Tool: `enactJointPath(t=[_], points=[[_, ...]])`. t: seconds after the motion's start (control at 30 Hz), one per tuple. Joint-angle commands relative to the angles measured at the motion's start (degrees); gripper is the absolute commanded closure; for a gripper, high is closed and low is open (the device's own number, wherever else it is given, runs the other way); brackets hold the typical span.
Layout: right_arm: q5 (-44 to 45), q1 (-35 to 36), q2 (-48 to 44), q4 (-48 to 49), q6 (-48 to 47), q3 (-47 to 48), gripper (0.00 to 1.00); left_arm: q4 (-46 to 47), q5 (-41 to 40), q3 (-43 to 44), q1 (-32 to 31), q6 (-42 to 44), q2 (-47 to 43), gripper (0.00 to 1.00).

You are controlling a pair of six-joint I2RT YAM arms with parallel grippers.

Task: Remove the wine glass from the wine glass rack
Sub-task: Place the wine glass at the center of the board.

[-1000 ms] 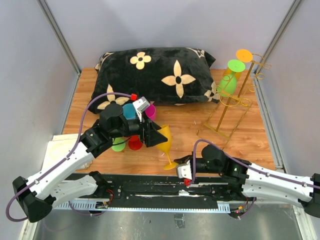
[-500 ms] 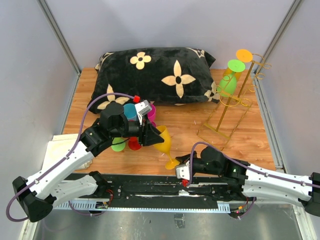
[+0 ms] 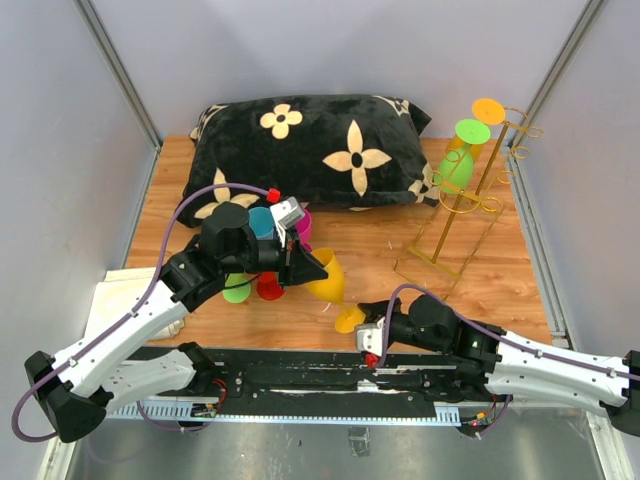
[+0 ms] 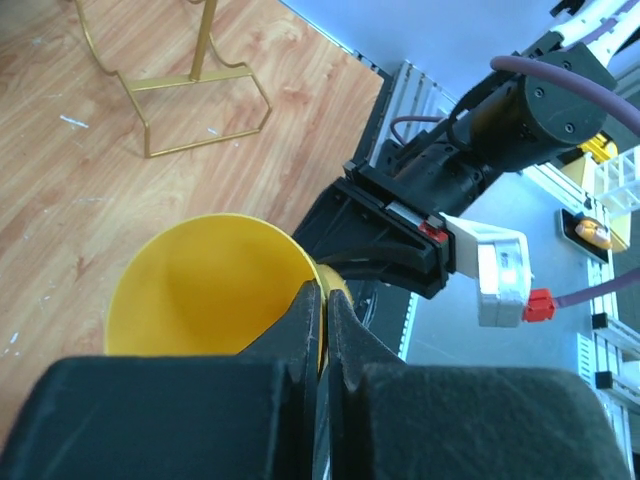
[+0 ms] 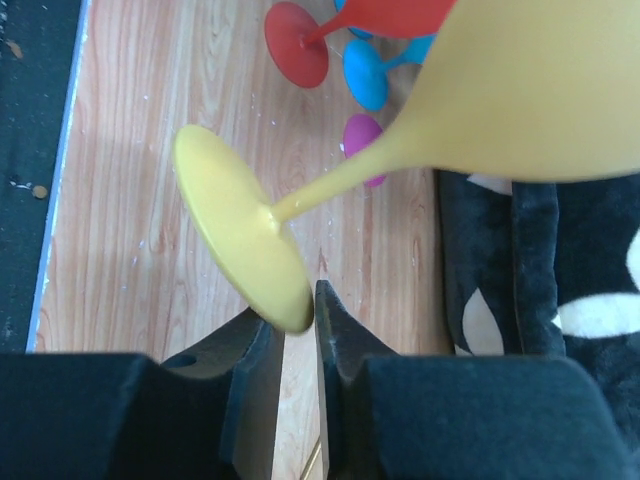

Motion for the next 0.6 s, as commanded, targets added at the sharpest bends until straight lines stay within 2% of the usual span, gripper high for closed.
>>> enactJointPath(t=[0.0, 0.07, 0.17, 0.23, 0.43, 0.57], points=[[2.1, 0.1, -2.3, 3.8, 2.0, -0.9, 0.72, -1.2, -1.3, 1.1, -0.9, -0.2, -0.4, 1.00], [1.2, 0.1, -3.1, 3.7, 2.0, -1.2, 0.60, -1.4, -5.4, 1.4, -0.9, -0.6, -0.7, 0.99], [-0.5, 0.1, -4.3, 3.3, 2.3, -1.4, 0.45, -1.8, -17.0, 1.6, -0.9, -2.8, -1.9, 1.00], [-1.6, 0.1, -5.1, 3.5, 2.4, -1.7, 0.37, -1.4, -19.9, 1.4, -0.9, -3.1, -2.7, 1.00], [-1.2, 0.1, -9.2, 6.1, 3.9, -2.0, 0.31, -0.9, -23.1, 1.2, -1.0, -4.0, -1.1, 0.99], [-4.1, 0.1, -13.8, 7.2, 6.3, -1.6, 0.30, -4.2, -31.9, 1.6, -3.6, -2.9, 3.9, 1.00]])
